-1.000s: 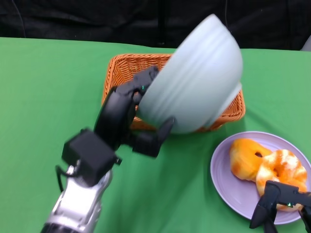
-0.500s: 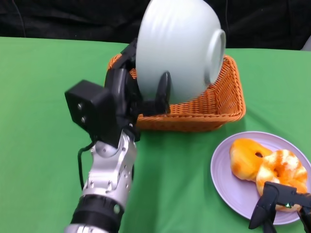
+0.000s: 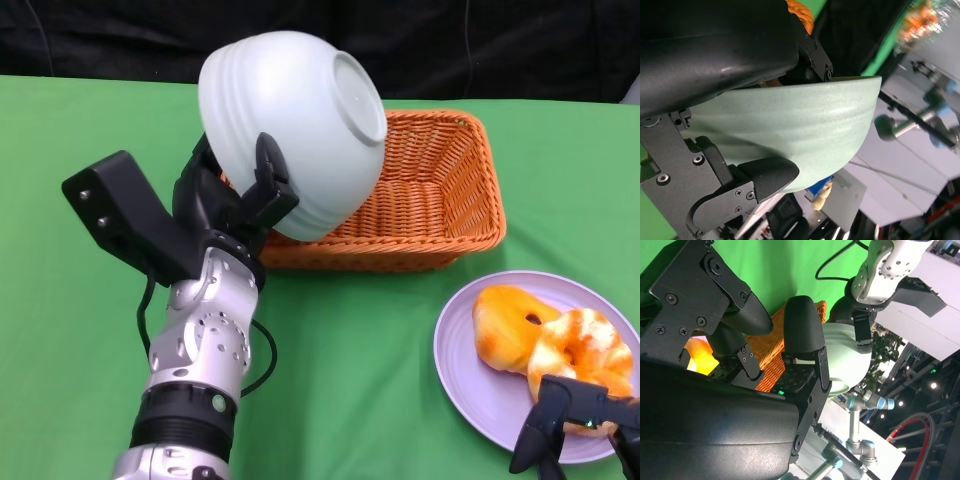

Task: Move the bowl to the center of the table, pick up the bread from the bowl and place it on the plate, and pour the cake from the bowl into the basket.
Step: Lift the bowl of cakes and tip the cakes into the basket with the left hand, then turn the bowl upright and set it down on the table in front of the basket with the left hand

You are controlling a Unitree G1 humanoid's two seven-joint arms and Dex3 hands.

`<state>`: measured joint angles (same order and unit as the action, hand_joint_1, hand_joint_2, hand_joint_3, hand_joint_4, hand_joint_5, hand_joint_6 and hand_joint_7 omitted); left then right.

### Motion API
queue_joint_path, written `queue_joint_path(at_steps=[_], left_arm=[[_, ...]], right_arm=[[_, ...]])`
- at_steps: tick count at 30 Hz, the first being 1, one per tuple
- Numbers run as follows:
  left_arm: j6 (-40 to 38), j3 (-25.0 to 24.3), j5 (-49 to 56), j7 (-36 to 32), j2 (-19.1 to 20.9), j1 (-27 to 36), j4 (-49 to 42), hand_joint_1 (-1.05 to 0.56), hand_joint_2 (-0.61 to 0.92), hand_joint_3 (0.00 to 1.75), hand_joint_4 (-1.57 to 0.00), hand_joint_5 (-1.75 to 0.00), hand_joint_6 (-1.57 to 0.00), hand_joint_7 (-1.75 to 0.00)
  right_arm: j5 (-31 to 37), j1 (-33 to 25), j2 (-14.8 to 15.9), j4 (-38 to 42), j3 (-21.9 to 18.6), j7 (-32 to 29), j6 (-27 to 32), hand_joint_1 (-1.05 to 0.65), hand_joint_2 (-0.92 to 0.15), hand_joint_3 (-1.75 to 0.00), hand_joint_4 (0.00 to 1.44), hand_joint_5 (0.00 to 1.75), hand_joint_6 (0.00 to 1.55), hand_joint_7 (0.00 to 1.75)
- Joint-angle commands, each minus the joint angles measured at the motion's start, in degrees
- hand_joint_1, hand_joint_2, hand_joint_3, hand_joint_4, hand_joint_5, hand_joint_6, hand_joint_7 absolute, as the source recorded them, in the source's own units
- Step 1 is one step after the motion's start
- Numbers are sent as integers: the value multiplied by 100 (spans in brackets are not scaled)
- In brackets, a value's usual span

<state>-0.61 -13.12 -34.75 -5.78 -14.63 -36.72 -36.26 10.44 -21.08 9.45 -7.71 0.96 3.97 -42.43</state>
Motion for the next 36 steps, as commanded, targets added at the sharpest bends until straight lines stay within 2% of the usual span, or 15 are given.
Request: queue_joint_path(at_steps=[1, 11, 21, 26, 32, 36], left_arm=[[-304, -117, -308, -155, -647, -459, 65, -16, 31, 173, -106, -175, -85, -175], [-757, -376, -1082, -382, -706, -530, 96, -21, 32, 170, -110, -175, -82, -175], [-738, -403, -1580, 769, -601, -434, 91, -26, 29, 173, -111, -175, -83, -175], [-503, -209, -1278, 1264, -433, -258, 361, -26, 23, 174, -109, -175, -88, -175], [-66, 69, -654, 1535, -237, 5, 667, -21, 31, 173, -110, -175, -90, -175], [115, 302, -195, 1760, -60, 262, 951, -17, 28, 172, -109, -175, -89, -175]], right_arm=[[-27, -41, 30, -6, -4, -13, -29, -7, -15, -175, 92, 174, 85, 148], [-64, -54, 35, -40, 12, 11, 65, -7, -15, -175, 92, 175, 85, 148], [-56, -40, 55, -27, -11, 11, 58, -7, -15, -175, 92, 175, 85, 148], [-28, -29, 51, -4, -30, -11, 31, -7, -14, -175, 92, 175, 85, 148], [-26, -27, 50, 2, -37, -14, 12, -7, -15, -175, 92, 175, 85, 148], [0, -28, 41, 0, -43, -29, 8, -7, -15, -175, 92, 175, 85, 148]])
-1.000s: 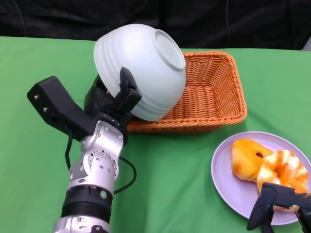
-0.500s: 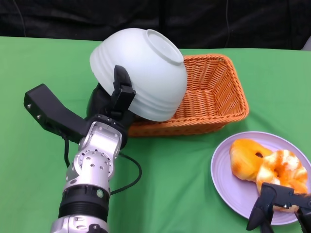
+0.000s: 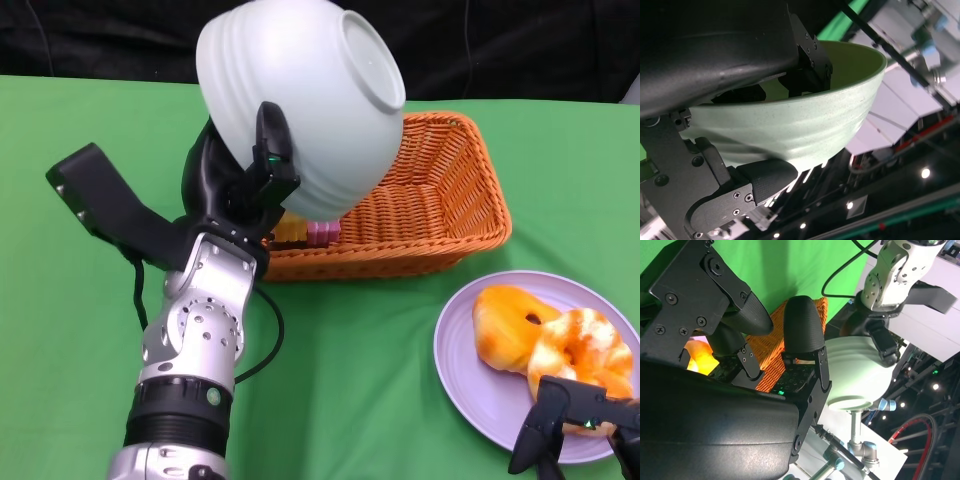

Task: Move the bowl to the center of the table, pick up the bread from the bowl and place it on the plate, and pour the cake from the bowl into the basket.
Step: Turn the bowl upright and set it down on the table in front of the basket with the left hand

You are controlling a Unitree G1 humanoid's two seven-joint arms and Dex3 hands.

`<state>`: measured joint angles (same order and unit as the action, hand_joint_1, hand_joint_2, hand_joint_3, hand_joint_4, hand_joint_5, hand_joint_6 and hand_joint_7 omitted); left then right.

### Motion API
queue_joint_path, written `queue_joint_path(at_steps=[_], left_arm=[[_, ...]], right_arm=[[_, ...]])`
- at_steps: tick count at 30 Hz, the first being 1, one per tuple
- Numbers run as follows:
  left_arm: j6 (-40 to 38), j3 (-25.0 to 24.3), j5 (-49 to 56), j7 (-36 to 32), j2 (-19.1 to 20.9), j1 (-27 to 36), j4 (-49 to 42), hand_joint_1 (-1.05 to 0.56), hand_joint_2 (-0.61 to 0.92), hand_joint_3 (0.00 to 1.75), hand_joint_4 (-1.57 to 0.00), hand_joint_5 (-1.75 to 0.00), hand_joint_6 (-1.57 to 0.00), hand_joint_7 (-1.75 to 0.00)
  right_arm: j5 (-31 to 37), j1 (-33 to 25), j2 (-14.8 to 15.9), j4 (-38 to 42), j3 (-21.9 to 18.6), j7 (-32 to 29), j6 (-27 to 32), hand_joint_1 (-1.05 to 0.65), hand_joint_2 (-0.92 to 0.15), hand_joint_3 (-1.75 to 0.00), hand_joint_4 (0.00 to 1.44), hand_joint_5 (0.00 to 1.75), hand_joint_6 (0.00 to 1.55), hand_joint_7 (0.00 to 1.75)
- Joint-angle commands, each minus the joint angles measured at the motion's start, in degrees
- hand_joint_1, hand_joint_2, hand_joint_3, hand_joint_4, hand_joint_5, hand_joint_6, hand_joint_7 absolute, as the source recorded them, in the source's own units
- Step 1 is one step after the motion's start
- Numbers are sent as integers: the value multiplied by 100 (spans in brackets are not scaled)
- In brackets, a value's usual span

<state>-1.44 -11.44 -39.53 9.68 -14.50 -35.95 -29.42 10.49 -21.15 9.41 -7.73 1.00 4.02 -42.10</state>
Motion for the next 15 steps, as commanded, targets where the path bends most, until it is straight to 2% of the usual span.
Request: queue_joint_path(at_steps=[1, 11, 15], left_arm=[[240, 222, 457, 254, -3, 263, 353, -16, 25, 174, -109, -175, -89, -175], [560, 875, 1757, 920, 688, 1166, 1398, -15, 19, 172, -110, -175, -90, -171], [1430, 1225, 2621, 1175, 1146, 1545, 1630, -17, 23, 171, -109, -175, -91, -167]], right_arm=[[2, -18, 42, 8, -50, -41, -42, -7, -15, -175, 92, 175, 84, 148], [-21, -52, 26, -59, -34, -30, 15, -8, -15, -175, 92, 175, 84, 148], [-24, -13, 17, -20, -30, -41, -16, -9, -15, -175, 93, 175, 84, 148]])
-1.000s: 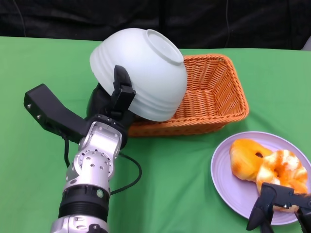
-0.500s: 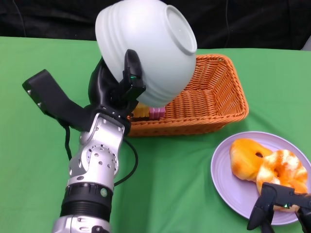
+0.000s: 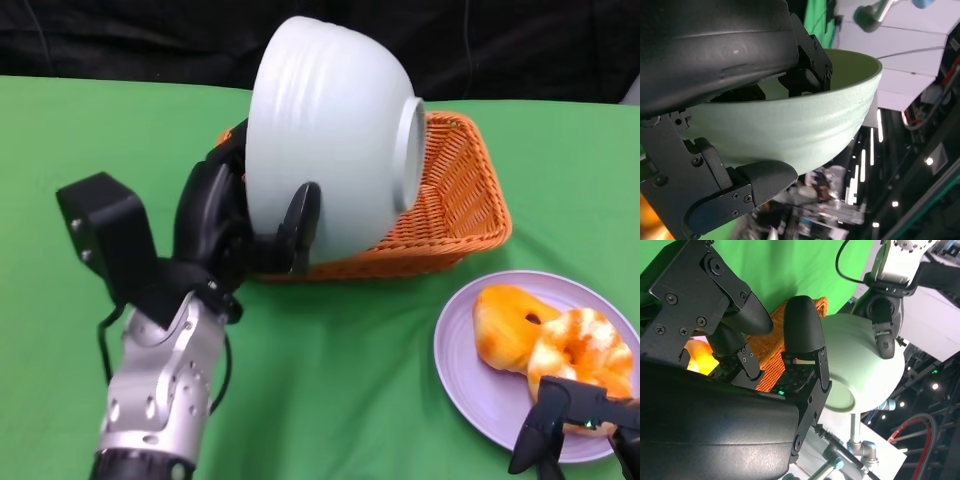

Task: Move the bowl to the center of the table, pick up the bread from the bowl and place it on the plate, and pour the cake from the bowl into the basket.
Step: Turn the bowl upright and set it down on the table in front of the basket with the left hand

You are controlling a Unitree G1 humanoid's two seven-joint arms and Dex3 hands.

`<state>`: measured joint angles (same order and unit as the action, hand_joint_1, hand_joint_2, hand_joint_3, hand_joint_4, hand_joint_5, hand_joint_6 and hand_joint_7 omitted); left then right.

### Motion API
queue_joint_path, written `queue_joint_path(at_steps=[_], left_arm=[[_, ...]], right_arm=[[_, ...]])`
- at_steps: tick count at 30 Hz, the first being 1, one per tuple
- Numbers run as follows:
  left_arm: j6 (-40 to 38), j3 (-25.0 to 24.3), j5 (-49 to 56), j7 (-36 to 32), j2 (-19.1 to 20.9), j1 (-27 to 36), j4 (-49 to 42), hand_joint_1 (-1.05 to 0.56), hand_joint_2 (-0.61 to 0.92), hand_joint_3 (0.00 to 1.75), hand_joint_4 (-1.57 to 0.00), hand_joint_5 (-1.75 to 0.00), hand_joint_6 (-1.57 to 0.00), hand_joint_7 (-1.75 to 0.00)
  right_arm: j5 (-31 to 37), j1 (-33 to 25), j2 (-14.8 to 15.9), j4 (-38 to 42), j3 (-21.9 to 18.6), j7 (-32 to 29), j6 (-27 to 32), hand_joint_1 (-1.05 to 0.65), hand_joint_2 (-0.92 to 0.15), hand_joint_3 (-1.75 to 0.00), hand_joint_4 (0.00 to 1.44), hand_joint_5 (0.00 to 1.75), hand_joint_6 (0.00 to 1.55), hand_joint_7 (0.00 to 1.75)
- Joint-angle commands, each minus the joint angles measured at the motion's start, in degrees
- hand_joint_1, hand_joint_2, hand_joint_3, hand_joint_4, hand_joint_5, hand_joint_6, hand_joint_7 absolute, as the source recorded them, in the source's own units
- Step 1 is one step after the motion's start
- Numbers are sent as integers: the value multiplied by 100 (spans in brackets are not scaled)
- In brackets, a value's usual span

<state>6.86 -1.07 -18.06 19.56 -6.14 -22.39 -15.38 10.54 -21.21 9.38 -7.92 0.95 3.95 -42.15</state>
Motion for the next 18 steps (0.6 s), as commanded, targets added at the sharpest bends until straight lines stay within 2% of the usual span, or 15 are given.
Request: queue_joint_path(at_steps=[1, 6, 11, 18], left_arm=[[870, 269, 754, 147, 419, 272, 260, -16, 23, 169, -107, -175, -91, -166], [1823, 503, 1674, -11, 848, 692, 462, -14, 26, 163, -104, -175, -89, -166], [2669, 617, 2451, -117, 1359, 940, 560, -15, 20, 173, -107, -175, -90, -170], [3798, 694, 3445, -241, 2217, 1154, 523, -11, 21, 173, -101, -175, -83, -174]], right_arm=[[-30, 0, 15, 1, -19, -34, -8, -9, -15, -175, 92, 175, 84, 148], [-40, 3, -11, -69, 44, -15, 79, -8, -15, -175, 92, 175, 84, 148], [-50, 30, -22, -75, 63, -35, 57, -7, -15, -175, 92, 175, 84, 148], [-129, 10, -43, -186, 128, -10, 218, -8, -16, -175, 92, 175, 85, 147]])
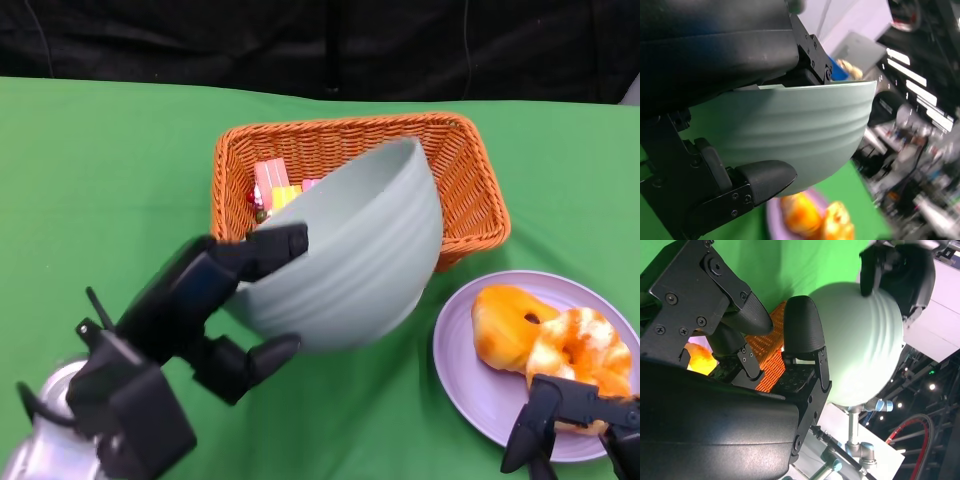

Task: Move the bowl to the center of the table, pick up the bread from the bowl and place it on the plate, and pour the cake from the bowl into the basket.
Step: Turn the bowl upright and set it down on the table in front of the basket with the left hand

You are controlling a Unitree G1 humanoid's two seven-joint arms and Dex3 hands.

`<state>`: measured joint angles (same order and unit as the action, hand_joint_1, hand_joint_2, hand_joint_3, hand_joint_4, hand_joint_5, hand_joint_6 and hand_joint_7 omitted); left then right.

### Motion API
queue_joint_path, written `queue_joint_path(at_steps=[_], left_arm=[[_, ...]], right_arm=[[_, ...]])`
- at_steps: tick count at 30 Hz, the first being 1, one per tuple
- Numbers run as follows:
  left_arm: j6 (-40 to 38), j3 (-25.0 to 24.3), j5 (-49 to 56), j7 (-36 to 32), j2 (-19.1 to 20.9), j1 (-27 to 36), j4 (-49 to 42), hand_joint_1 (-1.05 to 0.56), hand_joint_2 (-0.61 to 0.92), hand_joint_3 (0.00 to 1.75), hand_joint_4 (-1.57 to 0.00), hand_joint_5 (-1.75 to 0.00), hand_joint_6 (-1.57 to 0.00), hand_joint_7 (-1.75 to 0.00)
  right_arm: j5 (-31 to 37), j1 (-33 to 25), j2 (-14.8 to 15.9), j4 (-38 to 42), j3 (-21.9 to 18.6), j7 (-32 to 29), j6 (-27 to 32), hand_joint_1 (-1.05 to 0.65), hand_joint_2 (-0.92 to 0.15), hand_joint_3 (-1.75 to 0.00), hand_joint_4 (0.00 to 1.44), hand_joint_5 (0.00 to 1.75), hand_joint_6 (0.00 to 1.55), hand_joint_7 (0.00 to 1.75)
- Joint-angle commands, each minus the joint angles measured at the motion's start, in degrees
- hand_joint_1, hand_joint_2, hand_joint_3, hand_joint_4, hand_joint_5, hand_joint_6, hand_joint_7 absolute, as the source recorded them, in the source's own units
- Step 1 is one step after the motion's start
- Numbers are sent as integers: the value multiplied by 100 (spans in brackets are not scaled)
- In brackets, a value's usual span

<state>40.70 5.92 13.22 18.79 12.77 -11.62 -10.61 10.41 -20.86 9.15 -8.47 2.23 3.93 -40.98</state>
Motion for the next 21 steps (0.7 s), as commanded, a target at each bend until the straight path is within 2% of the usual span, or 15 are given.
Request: queue_joint_path(at_steps=[1, 3, 9, 14, 17, 19, 21], left_arm=[[638, -2, 554, -279, 439, 75, -23, -13, 23, 170, -101, -175, -82, -175], [985, -4, 1107, -562, 642, 94, -96, -16, 25, 164, -100, -175, -81, -175], [1529, 20, 2416, -1558, 928, 137, -225, -16, 34, 139, -99, -175, -79, -175], [1607, 128, 2718, -1980, 1044, 104, -307, -14, 34, 135, -98, -175, -78, -175], [1678, 177, 3257, -2503, 1141, 134, -342, -13, 30, 132, -98, -175, -78, -175], [1531, 368, 4247, -3228, 1364, 161, -302, -16, 30, 132, -100, -175, -77, -175], [1367, 543, 4814, -3796, 1485, 156, -297, -17, 31, 128, -102, -175, -76, -175]], right_arm=[[-144, -32, -31, -166, 22, 1, 143, -8, -16, -175, 92, 174, 85, 147], [-218, -27, -42, -224, 74, 32, 203, -6, -17, -175, 92, 174, 85, 146], [-286, -12, -44, -377, 181, 96, 383, -5, -17, -175, 91, 172, 86, 144], [-297, -24, -39, -436, 202, 106, 456, -6, -16, -175, 91, 171, 87, 143], [-204, -13, -36, -479, 198, 83, 417, -6, -16, -175, 91, 171, 87, 143], [-339, 14, -45, -715, 273, 163, 602, -6, -17, -175, 91, 171, 88, 144], [-388, 23, -63, -885, 338, 206, 748, -6, -17, -175, 91, 171, 89, 144]])
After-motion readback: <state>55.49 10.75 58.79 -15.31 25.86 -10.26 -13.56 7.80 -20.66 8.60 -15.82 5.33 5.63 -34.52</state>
